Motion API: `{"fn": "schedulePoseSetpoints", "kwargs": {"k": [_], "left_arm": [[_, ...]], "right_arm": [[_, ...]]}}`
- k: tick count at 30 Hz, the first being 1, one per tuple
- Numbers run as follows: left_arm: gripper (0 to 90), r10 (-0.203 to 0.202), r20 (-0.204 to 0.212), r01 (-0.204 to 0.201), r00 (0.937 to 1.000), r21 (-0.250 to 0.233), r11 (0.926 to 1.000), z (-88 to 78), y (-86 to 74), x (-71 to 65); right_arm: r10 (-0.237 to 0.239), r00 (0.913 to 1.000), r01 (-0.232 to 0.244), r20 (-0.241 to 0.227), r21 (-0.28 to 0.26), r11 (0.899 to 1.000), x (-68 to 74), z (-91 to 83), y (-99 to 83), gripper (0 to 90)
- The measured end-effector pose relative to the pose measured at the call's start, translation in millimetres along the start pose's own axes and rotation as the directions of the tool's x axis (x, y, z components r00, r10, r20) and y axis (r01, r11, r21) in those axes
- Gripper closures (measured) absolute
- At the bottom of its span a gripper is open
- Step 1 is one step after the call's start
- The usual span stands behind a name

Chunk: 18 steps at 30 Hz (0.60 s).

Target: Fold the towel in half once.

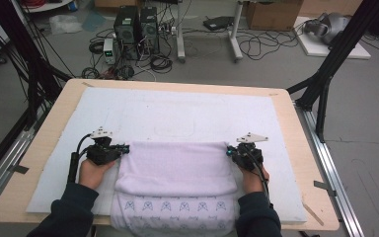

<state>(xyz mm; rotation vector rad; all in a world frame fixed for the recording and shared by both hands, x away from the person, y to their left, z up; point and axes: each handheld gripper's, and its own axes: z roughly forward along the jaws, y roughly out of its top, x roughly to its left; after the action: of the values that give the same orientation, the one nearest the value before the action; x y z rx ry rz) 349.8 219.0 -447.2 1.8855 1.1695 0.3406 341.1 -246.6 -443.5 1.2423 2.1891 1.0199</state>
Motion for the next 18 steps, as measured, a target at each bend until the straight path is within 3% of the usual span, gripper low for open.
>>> {"fn": "schedulePoseSetpoints", "kwargs": {"k": [4, 8, 12, 18], "left_arm": [[85.1, -0.017, -0.003, 0.017, 0.9998, -0.033, 0.9993, 2.5, 14.1, 4.2], [85.1, -0.026, -0.020, 0.024, 0.9995, -0.061, 0.9979, 12.3, 38.2, 13.3], [85.0, -0.034, -0.034, 0.031, 0.9988, -0.085, 0.9959, 28.1, 61.7, 25.2], [85.0, -0.032, -0.057, 0.027, 0.9979, -0.083, 0.9962, 59.1, 97.6, 47.1]], "right_arm": [[-0.009, 0.9997, 0.010, 0.023, -0.025, 1.000, -2.7, 0.6, 7.4, 88.2], [-0.005, 0.9993, 0.008, 0.038, -0.061, 0.998, -14.3, 5.6, 23.9, 88.2], [-0.013, 0.9973, 0.019, 0.073, -0.078, 0.997, -28.9, 21.1, 46.0, 88.1], [0.008, 0.9945, 0.000, 0.105, -0.071, 0.997, -49.5, 47.5, 73.4, 88.1]]}}
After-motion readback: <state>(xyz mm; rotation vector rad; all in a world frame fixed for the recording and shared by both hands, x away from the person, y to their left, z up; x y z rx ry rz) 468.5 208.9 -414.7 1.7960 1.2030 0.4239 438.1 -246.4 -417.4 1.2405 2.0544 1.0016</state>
